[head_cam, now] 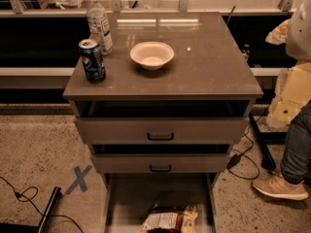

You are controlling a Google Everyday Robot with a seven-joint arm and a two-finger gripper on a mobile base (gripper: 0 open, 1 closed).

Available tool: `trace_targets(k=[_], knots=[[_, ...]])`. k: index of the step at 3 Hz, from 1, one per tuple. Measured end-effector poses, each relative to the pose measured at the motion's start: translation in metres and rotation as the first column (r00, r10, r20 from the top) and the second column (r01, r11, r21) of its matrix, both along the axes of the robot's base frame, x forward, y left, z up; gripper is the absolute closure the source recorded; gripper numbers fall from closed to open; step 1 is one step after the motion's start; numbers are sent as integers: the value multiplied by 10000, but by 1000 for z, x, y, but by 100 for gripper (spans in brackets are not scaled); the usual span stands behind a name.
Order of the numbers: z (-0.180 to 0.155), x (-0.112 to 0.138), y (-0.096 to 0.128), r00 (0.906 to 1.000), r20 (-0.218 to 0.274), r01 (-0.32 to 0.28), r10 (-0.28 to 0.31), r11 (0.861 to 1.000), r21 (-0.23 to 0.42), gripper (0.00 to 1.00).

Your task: Pick brown chip bag from bottom drawer and place on counter

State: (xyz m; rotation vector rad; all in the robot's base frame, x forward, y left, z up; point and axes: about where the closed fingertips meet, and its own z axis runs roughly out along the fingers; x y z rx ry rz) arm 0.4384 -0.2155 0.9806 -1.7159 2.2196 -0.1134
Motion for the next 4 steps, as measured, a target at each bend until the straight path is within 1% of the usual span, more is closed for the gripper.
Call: trace_targets(k=[1,2,3,4], knots=[[0,0,0,10000,-1,0,0,10000,1,0],[-36,7,-7,9960,-889,-59,102,9988,485,0],[-101,-3,-21,9850,-1718,402,-174,9906,1304,0],[-164,-14,-42,9878,-1536,622,-270,9714,2291,0]])
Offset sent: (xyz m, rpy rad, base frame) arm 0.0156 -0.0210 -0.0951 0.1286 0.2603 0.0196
